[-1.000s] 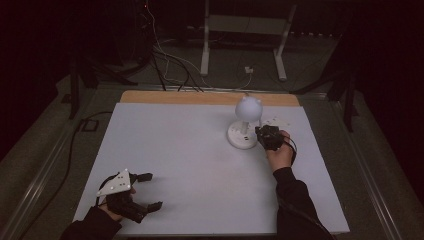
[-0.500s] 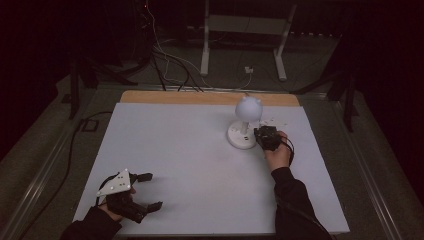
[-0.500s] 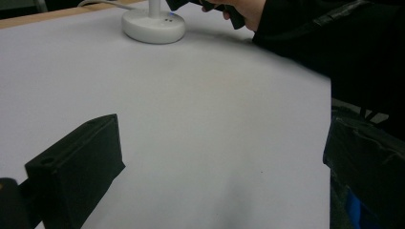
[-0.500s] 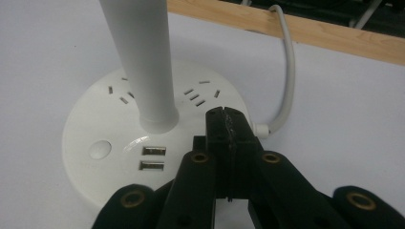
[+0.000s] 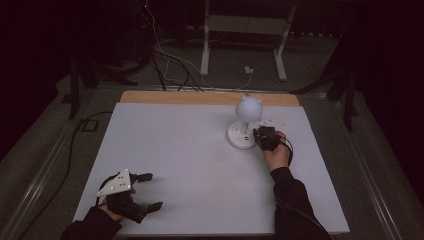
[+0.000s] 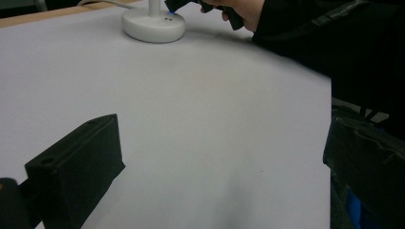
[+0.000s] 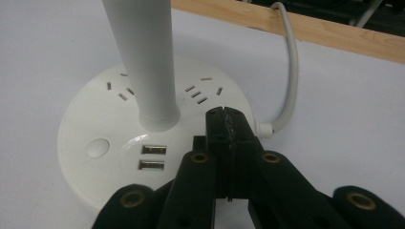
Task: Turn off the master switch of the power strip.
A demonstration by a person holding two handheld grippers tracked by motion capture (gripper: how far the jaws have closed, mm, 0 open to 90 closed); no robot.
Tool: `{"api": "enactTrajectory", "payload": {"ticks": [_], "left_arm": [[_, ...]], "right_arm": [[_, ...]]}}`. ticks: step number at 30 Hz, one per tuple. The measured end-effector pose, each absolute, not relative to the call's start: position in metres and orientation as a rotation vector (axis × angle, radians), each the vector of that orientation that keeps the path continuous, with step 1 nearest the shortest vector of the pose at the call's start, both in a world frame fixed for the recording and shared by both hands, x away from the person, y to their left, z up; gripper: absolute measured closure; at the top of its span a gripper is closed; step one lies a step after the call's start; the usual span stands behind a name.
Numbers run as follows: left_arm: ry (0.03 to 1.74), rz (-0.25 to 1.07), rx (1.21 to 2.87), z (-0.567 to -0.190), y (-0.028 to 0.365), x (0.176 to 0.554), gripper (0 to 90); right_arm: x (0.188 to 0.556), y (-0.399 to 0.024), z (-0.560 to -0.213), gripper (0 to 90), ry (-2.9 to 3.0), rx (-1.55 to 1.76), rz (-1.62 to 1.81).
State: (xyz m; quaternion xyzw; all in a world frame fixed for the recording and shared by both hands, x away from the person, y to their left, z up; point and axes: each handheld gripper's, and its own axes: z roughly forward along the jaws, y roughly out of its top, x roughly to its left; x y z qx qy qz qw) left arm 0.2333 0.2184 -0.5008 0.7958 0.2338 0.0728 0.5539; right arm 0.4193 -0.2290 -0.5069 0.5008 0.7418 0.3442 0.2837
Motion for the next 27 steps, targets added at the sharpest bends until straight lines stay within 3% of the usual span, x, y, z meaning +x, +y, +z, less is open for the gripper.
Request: {"api": "enactTrajectory", "payload": {"ticks": [27], "left_arm": [[0.553, 0.172, 1.88, -0.5009, 0.2182, 0.233, 0.3]], "right_arm": [[0.4176, -0.2256, -0.5093, 90.0, 2.001, 1.277, 0.86]]}}
